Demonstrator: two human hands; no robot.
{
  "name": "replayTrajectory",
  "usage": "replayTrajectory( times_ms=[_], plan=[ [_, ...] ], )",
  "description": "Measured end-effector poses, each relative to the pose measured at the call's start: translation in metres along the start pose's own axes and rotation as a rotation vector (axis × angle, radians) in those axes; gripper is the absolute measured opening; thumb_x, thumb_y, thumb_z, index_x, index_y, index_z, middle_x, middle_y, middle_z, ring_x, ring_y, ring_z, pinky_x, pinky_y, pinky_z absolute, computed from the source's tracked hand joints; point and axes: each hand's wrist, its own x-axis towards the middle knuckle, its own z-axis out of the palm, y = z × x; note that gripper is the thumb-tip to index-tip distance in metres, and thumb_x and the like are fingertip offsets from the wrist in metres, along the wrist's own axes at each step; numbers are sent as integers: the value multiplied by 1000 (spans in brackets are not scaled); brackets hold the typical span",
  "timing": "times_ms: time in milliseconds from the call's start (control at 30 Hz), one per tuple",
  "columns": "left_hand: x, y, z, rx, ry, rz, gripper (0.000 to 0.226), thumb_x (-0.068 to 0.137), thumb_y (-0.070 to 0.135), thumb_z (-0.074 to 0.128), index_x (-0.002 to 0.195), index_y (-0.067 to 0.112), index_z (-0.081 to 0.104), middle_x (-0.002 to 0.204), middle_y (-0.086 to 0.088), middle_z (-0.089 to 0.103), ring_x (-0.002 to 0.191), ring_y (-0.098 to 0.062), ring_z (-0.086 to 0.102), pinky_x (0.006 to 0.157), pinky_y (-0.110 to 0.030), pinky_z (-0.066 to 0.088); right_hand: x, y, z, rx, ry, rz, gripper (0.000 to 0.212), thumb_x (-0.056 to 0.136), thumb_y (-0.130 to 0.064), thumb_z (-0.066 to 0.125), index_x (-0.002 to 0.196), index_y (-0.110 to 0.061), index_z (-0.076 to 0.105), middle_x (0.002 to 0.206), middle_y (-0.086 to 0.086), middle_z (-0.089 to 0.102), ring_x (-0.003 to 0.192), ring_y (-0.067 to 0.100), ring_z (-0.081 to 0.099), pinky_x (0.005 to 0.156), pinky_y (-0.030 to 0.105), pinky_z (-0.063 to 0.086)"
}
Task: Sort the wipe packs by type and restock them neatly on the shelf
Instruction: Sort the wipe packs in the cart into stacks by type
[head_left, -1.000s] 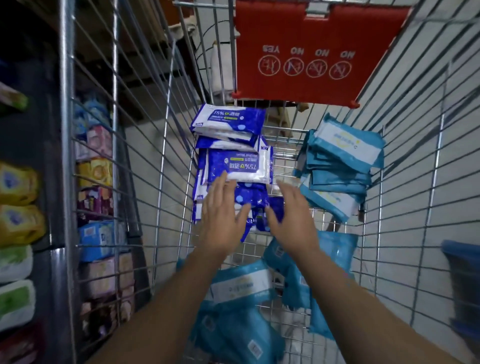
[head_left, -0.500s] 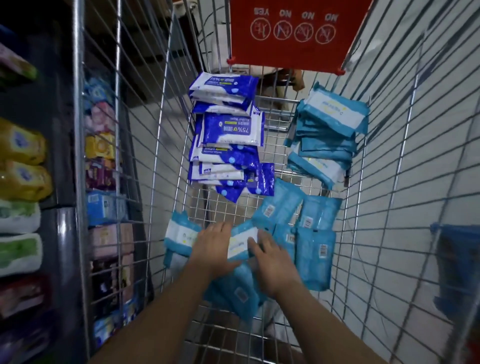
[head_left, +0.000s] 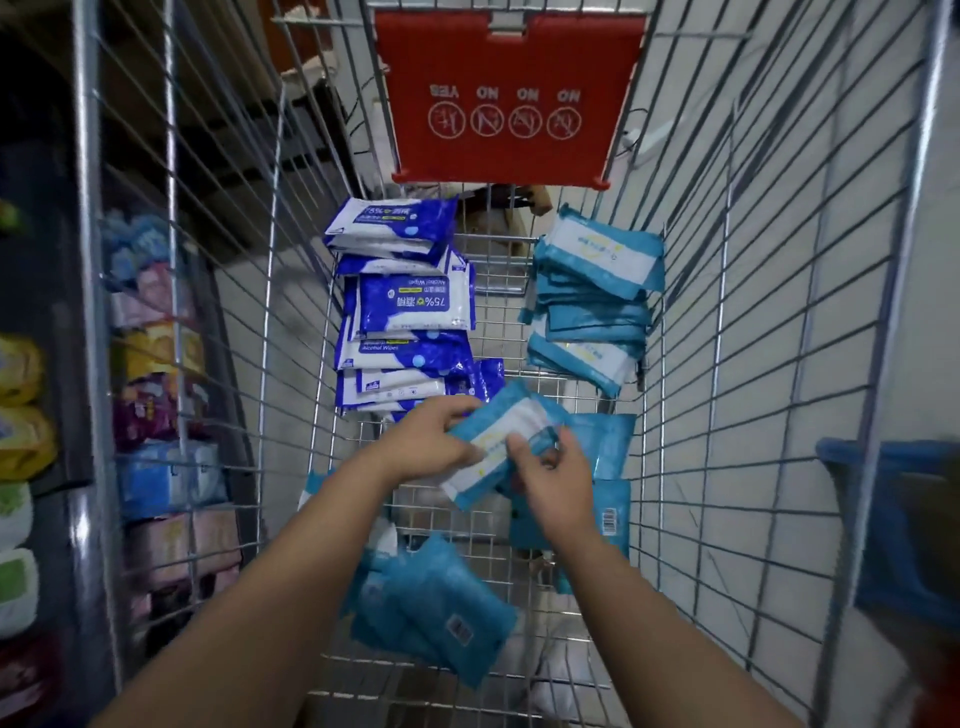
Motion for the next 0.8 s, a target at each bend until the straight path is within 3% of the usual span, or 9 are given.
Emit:
replayTrajectory(
  times_ms=[67, 133, 200, 300, 400, 500, 633, 700, 800],
  plan=[
    [17, 30, 2, -135, 33, 68, 37, 83, -6, 66, 105, 23, 58, 100, -6, 67, 84, -16, 64, 76, -29, 54, 15, -16, -4, -38, 129, -77, 25, 96, -37, 51, 116, -23, 47, 85, -5, 63, 76, 14, 62, 63, 24, 47],
    [39, 57, 5, -272, 72, 132, 38, 83, -4, 67, 112, 20, 57, 109, -8, 66, 94, -18, 64, 84, -33, 53, 32, -25, -11, -148, 208, -117, 35, 101, -36, 37, 133, -20, 38, 103, 4, 65, 91, 24, 62, 75, 30, 45],
    [63, 82, 11, -401, 133, 176, 42, 83, -1, 69, 120, 14, 56, 113, -7, 66, 98, -19, 65, 85, -31, 55, 46, -25, -18, -398, 228, -116, 44, 101, -32, 39, 142, -17, 32, 126, 12, 56, 111, 31, 55, 90, 37, 43],
    [98, 109, 25, -570, 168, 148, 47, 86, 5, 68, 130, 8, 50, 114, -7, 65, 98, -20, 65, 84, -34, 56, 52, -22, -33, -852, 201, -72, 59, 96, -36, 46, 148, -16, 24, 141, 12, 40, 128, 30, 40, 102, 44, 36],
    [122, 117, 40, -354, 138, 39, 46, 88, 13, 67, 129, 5, 49, 115, -6, 62, 97, -21, 63, 74, -26, 55, 51, -13, -43, -992, 116, 38, 74, 90, -34, 56, 149, -17, 15, 149, 13, 26, 135, 30, 31, 105, 45, 36],
    [131, 106, 52, -145, 116, 12, 49, 84, 10, 71, 129, 2, 50, 115, -8, 59, 105, -23, 58, 90, -33, 49, 46, -4, -45, -1081, 50, 95, 80, 85, -30, 63, 148, -17, 14, 150, 13, 19, 134, 30, 31, 102, 46, 38],
    [130, 94, 52, -80, 144, 147, 48, 84, 3, 67, 129, 7, 51, 119, -5, 57, 106, -19, 59, 94, -34, 49, 46, -1, -38, -1124, 23, 145, 82, 83, -34, 67, 146, -19, 16, 153, 15, 12, 137, 34, 27, 108, 48, 32],
    [128, 88, 51, -12, 175, 202, 43, 84, 2, 67, 124, 8, 55, 115, -3, 58, 97, -16, 60, 88, -29, 50, 48, -1, -37, -1089, 31, 213, 89, 82, -36, 70, 147, -20, 12, 155, 18, 7, 137, 37, 27, 109, 47, 28],
    [119, 68, 50, 175, 184, 235, 30, 81, 2, 67, 110, 9, 61, 102, -3, 61, 69, -6, 54, 67, -18, 45, 49, -5, -36, -1043, 55, 247, 94, 80, -22, 71, 149, -22, 7, 153, 20, 8, 131, 36, 36, 105, 44, 32]
  ],
)
